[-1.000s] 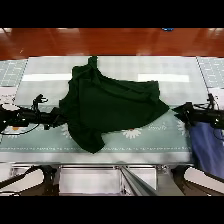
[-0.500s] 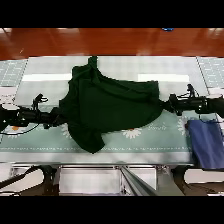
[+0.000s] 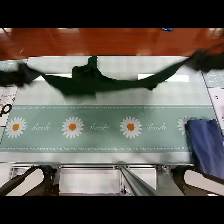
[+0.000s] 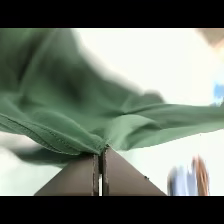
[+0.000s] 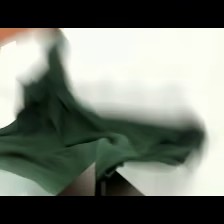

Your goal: Fold the shirts.

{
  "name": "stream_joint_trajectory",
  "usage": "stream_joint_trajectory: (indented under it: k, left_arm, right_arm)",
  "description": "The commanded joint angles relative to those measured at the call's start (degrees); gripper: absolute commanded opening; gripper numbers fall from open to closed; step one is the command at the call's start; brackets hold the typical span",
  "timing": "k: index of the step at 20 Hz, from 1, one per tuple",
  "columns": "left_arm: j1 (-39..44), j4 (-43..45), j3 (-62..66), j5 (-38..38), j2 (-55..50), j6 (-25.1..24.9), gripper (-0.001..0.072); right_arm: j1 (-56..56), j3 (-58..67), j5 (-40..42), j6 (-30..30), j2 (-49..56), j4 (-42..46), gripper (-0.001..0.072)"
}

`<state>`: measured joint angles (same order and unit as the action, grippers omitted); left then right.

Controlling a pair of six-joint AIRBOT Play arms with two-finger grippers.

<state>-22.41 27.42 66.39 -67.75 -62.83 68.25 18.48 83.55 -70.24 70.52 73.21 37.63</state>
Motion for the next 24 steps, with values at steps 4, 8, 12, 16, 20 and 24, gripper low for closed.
stream_joint_trajectory:
  k: [4, 8, 12, 16, 20, 24]
  left_arm:
    - [-2.34, -1.14, 35.39, 12.07, 7.61, 4.52, 0.0016]
    - [-8.79, 4.96, 42.21, 12.24, 16.35, 5.09, 0.0016]
    - [-11.19, 25.27, 42.23, 10.93, 28.22, 10.25, 0.0016]
    - [5.25, 45.09, 41.24, 5.99, 34.91, 12.94, 0.0016]
    - [19.54, 62.55, 34.86, -3.61, 37.18, 20.65, 0.0016]
    - [26.16, 63.06, 16.7, -3.91, 34.91, 25.92, 0.0016]
  right_arm:
    - [-0.09, 28.7, 3.26, 11.15, -15.69, 14.1, 0.0027]
    - [-0.09, 34.53, 1.16, 14.4, -24.28, 25.44, 0.0027]
    - [-0.09, 34.53, -7.56, 14.4, -31.89, 28.81, 0.0027]
    - [-0.13, 32.04, -15.69, 15.32, -36.98, 34.45, 0.0027]
    - [-0.09, 20.22, -17.05, 17.35, -41.57, 34.42, 0.0027]
    - [-0.09, 6.01, -16.72, 16.65, -41.7, 32.74, 0.0027]
